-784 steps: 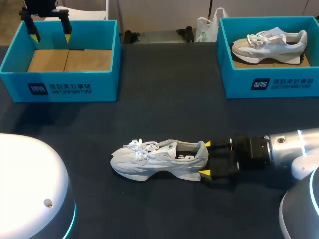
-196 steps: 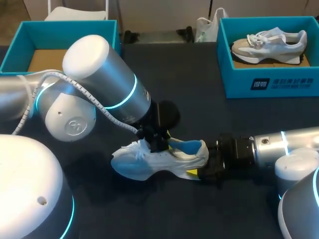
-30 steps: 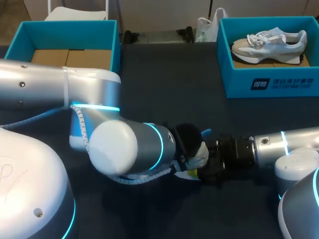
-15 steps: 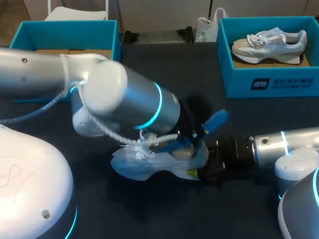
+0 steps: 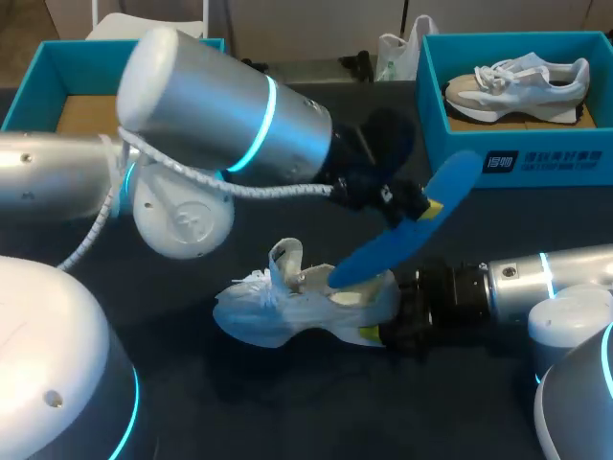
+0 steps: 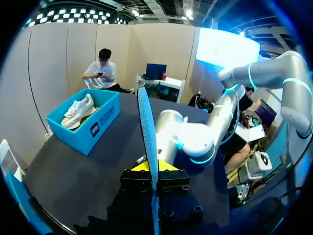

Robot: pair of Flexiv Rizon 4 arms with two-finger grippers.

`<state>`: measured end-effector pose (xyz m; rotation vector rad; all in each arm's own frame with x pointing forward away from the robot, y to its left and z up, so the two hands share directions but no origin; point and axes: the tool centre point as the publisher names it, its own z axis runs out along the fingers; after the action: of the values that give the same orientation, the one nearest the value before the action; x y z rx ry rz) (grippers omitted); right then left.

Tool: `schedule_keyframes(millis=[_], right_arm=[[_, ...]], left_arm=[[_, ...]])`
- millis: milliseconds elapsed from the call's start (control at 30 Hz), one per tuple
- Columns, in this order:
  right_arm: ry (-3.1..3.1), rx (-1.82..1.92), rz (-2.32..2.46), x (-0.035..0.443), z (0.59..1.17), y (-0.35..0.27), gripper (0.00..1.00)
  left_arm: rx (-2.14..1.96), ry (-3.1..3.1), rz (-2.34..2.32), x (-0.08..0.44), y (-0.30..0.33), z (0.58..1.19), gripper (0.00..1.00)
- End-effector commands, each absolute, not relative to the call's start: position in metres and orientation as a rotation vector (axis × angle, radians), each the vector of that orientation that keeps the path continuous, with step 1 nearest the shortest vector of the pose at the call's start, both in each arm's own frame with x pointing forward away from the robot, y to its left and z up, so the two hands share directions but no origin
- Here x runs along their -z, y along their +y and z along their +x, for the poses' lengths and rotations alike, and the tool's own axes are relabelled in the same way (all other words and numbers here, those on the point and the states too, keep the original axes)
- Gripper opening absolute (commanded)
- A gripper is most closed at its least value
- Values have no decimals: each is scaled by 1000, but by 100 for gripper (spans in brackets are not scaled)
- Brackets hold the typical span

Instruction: Take the shoe out of the shoebox, open the shoe tongue, remove and reinsert the insole, then place the shoe into the shoebox

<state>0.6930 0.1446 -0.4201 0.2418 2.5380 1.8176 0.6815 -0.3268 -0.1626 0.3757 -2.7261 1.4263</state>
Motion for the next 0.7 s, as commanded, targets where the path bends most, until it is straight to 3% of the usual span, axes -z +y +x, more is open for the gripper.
schedule_keyframes(millis=[33,533,700], right_arm=[[2542,-1810,244,419,692,146,0],[2542,-1810,244,419,692,146,0],[2542,-1810,244,419,692,146,0]], left_arm=[[-1489,-2595,313,128,-308,680,0],[-1489,-2595,313,128,-308,680,0],[-1675,-2506,394,85,-283,685,0]])
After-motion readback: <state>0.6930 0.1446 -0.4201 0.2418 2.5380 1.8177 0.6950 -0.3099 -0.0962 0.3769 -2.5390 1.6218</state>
